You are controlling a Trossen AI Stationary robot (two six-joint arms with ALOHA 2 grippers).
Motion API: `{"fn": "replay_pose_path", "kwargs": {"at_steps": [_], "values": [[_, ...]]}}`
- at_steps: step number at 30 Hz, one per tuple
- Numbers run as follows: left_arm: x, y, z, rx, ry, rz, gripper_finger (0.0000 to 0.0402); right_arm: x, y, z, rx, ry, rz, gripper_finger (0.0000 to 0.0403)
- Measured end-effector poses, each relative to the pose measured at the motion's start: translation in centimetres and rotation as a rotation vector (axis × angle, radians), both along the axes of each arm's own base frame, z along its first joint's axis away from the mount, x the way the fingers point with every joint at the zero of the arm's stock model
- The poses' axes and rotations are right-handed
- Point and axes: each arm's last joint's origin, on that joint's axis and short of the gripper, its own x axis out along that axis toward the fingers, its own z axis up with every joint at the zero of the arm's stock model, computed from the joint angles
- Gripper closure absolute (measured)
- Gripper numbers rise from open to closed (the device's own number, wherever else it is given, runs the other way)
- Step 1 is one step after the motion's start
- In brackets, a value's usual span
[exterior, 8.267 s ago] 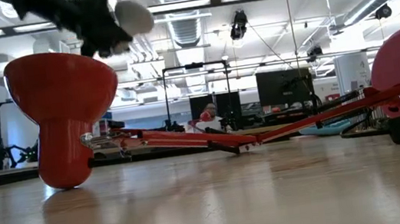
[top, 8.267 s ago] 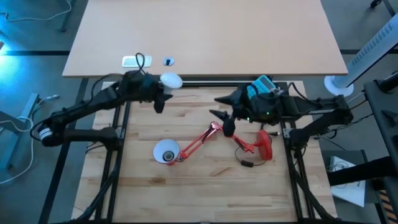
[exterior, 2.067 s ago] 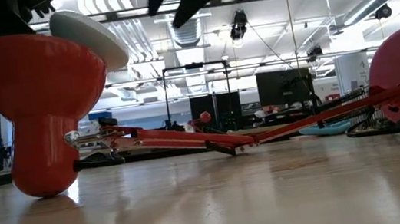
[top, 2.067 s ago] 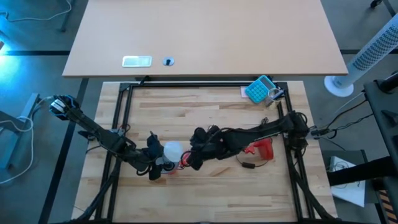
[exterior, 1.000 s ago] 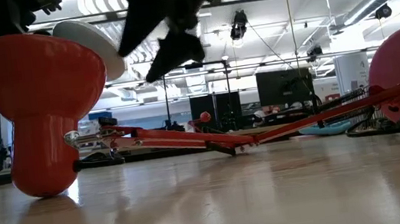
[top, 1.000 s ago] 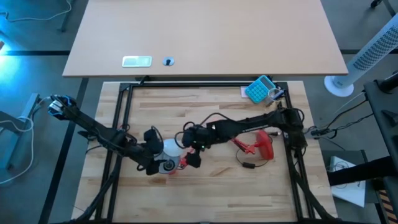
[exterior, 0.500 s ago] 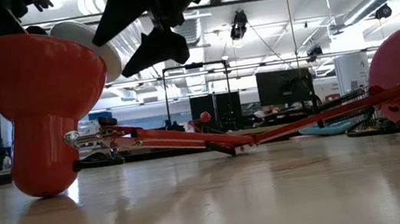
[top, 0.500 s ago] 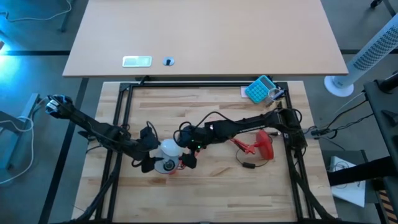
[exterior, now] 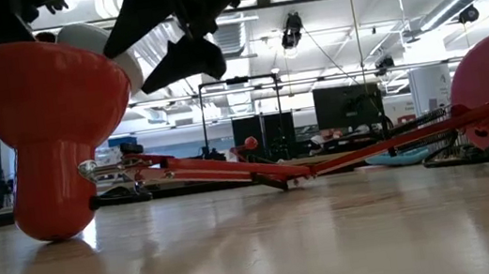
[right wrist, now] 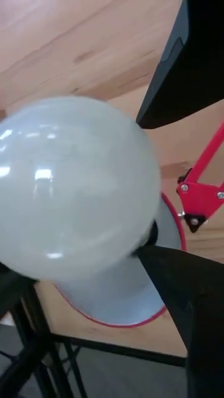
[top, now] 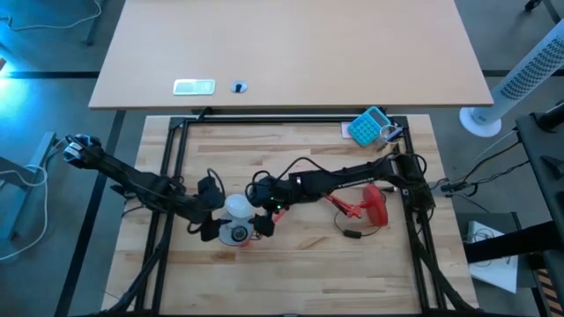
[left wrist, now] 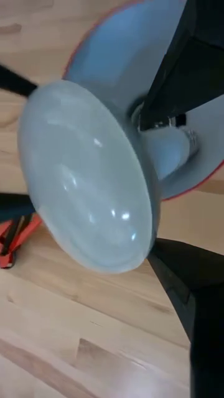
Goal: Screw lightbulb
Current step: Insert the lightbulb into the orange desk lamp
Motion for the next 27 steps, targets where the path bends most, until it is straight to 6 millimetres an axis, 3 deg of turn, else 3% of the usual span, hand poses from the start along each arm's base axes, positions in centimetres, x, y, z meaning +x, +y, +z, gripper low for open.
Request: {"fn": "replay_pose_path", "kwargs": {"at_steps": [5, 16, 27], "values": [[0.2, -0.1, 0.9, -0.009, -0.03, -0.005, 0.0108, 0.1, 0.0, -0.2, -0.006, 0.004, -0.013, 0.0093], [0.1, -0.2, 0.6, -0.037, -0.004, -0.023, 0.0132, 0.2, 0.9, 1.0, -0.008, -0.026, 0.001, 0.0097], [0.4, -0.7, 0.9, -0.078, -0.051, -0.054, 0.0132, -0.5, 3.2, 3.1, -0.193, -0.032, 0.113, 0.0094]]}}
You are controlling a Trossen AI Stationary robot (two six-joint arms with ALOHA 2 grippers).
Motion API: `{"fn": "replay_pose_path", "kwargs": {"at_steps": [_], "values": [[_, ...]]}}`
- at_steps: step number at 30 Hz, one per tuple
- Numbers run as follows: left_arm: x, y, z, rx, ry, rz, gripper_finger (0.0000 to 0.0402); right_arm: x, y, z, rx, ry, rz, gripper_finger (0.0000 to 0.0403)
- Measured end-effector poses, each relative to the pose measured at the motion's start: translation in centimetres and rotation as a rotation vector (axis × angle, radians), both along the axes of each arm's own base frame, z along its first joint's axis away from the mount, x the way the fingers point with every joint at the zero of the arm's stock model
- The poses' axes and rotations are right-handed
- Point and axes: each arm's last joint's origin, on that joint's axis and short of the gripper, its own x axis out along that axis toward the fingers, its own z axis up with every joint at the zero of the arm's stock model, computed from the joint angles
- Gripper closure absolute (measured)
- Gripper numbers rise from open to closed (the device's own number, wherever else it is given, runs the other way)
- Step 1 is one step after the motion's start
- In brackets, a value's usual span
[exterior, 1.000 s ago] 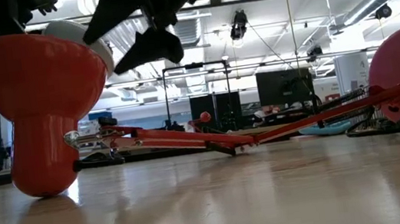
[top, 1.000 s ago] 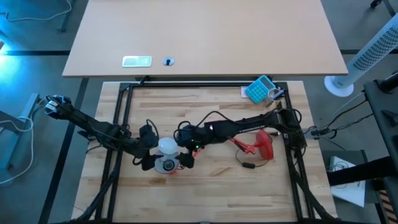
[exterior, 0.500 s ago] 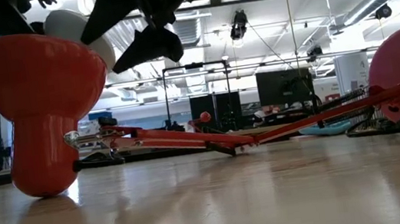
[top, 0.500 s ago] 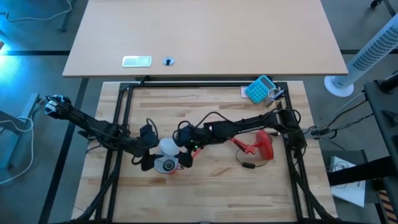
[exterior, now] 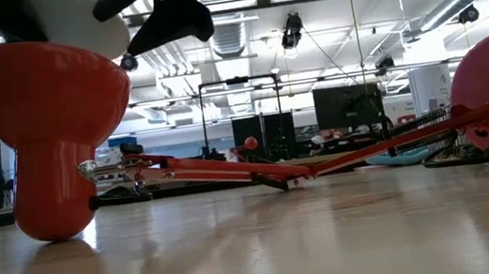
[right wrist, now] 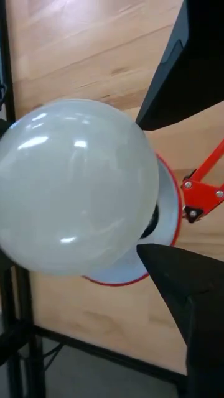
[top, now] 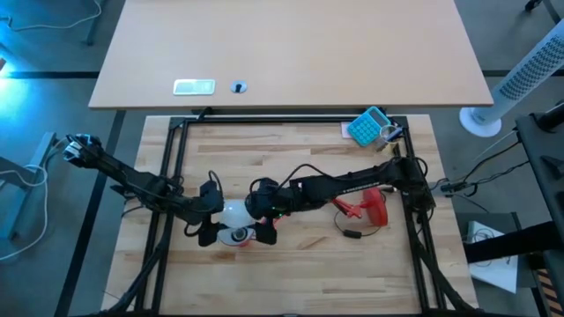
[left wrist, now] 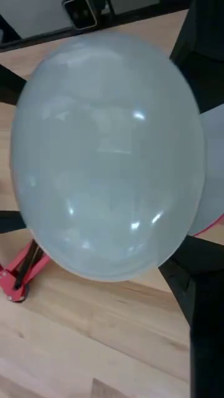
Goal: Screw lightbulb
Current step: Insert the lightbulb into the orange desk lamp
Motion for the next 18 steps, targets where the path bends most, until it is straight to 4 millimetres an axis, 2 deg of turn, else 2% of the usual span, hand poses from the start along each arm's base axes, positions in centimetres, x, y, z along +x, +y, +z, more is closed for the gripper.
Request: {"fn": "replay_pose_path", "kwargs": {"at_steps": [6, 18], "values": [[0.5, -0.4, -0.6, -0.026, -0.056, -0.011, 0.0132, -0.1, 0.1, 0.0, -0.003, 0.006, 0.005, 0.0094], [1.5, -1.7, -2.8, 0.029, 0.031, -0.038, 0.0132, 0.0, 0.6, 0.6, -0.004, -0.012, 0.017, 0.0096]]}}
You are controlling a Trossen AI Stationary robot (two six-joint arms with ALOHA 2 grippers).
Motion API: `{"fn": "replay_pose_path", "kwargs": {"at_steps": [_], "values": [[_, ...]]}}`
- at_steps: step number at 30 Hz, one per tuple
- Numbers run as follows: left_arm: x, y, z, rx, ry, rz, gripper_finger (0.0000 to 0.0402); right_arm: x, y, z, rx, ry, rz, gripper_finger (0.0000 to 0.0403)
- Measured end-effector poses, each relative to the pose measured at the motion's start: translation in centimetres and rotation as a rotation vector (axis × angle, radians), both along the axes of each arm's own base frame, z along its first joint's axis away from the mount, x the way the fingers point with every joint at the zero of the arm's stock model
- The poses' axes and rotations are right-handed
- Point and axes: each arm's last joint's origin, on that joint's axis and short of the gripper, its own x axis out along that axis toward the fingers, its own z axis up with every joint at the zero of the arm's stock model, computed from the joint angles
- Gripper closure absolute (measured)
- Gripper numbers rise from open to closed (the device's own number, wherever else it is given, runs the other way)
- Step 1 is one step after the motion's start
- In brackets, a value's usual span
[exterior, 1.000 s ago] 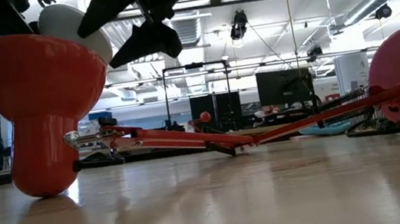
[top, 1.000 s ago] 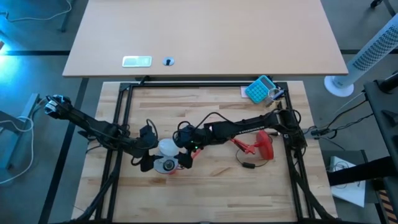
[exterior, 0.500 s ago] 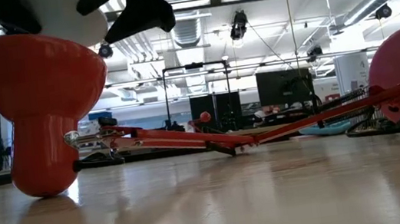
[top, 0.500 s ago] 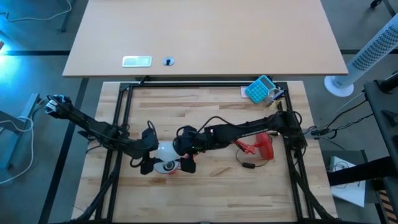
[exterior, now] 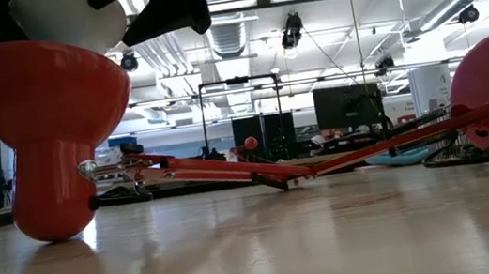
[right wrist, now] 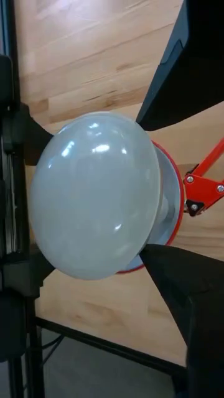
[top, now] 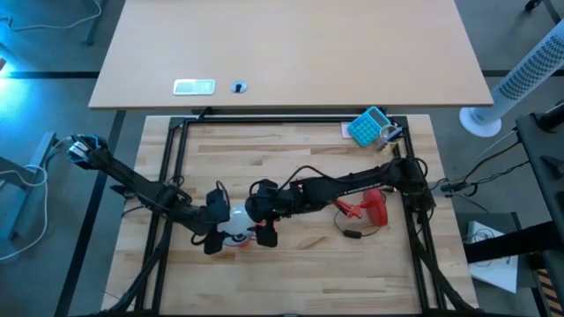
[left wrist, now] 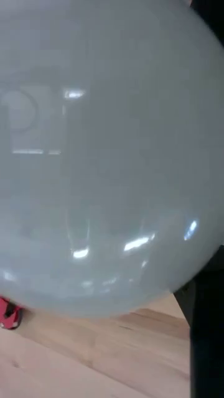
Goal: Screw lightbulb
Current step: Insert the lightbulb into the orange desk lamp
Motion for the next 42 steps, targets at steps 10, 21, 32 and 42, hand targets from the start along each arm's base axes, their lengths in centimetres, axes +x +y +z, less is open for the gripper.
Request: {"fn": "replay_pose_path", "kwargs": {"at_steps": [10, 21, 32, 42], "values": [[-0.4, 0.3, -0.4, 0.031, 0.055, 0.007, 0.0132, 0.4, 0.1, -1.1, -0.006, 0.018, 0.003, 0.0095], [-0.6, 0.1, -0.3, -0.013, 0.079, -0.035, 0.0132, 0.7, 0.3, -1.4, 0.008, 0.011, 0.011, 0.0096], [-1.1, 0.3, 0.4, -0.057, 0.077, -0.039, 0.0132, 0.6, 0.3, -1.4, 0.028, 0.017, -0.004, 0.0095], [-1.1, 0.2, 0.5, -0.082, 0.085, -0.052, 0.0132, 0.6, 0.4, -1.4, 0.031, 0.018, -0.007, 0.01]]}}
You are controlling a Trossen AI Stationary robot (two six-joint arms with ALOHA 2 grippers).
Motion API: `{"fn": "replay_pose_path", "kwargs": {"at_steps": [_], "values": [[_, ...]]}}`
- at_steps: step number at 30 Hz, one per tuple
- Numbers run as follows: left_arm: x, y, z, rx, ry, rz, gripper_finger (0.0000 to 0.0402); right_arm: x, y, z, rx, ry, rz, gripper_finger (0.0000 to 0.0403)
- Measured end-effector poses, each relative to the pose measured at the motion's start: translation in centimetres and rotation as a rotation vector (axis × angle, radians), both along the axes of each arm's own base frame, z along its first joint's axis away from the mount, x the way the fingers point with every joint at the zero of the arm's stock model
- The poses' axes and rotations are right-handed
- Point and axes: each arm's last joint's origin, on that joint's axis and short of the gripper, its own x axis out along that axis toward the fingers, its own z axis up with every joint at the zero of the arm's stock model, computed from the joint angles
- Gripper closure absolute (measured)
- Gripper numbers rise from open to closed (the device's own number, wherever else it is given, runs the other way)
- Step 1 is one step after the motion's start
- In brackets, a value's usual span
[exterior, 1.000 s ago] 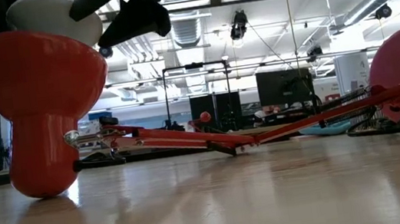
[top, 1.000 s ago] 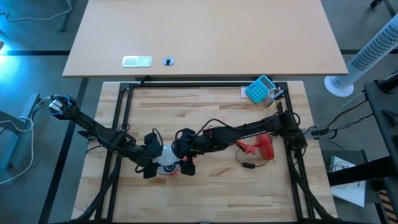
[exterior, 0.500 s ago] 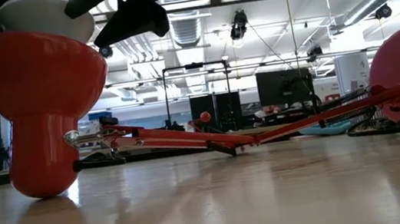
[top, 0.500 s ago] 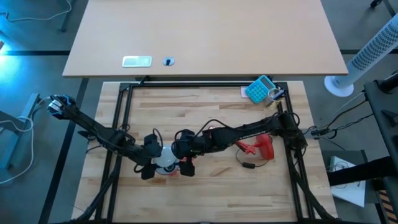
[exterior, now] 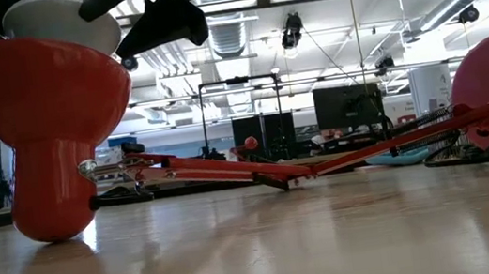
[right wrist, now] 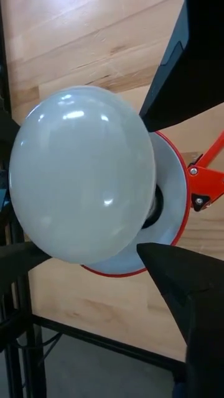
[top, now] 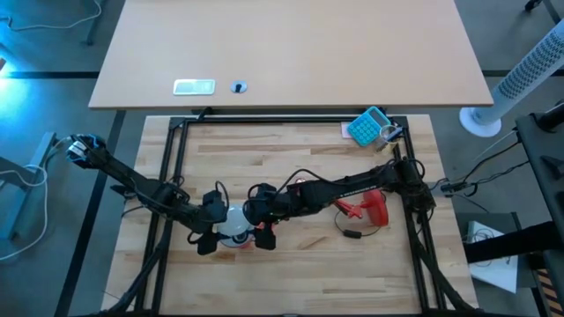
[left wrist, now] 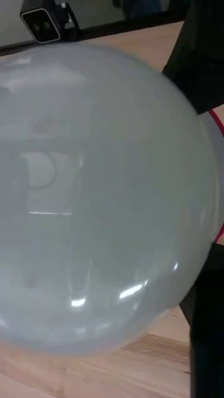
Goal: Screw lightbulb
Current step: Insert the lightbulb into the orange desk lamp
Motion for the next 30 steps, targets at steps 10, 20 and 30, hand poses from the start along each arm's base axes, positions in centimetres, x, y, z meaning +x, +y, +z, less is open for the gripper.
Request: {"fn": "replay_pose_path", "kwargs": {"at_steps": [10, 20, 30], "values": [[-0.1, 0.0, 0.0, -0.031, 0.007, 0.012, 0.0132, -0.2, 0.8, 0.0, 0.027, 0.005, 0.018, 0.0101], [-0.3, -0.3, 0.2, -0.053, 0.006, 0.011, 0.0132, -0.1, 1.1, 0.1, 0.032, -0.012, 0.017, 0.01], [-0.4, -0.5, 0.4, -0.086, -0.002, 0.024, 0.0132, 0.1, 0.9, 0.3, 0.05, -0.046, 0.001, 0.0099]]}}
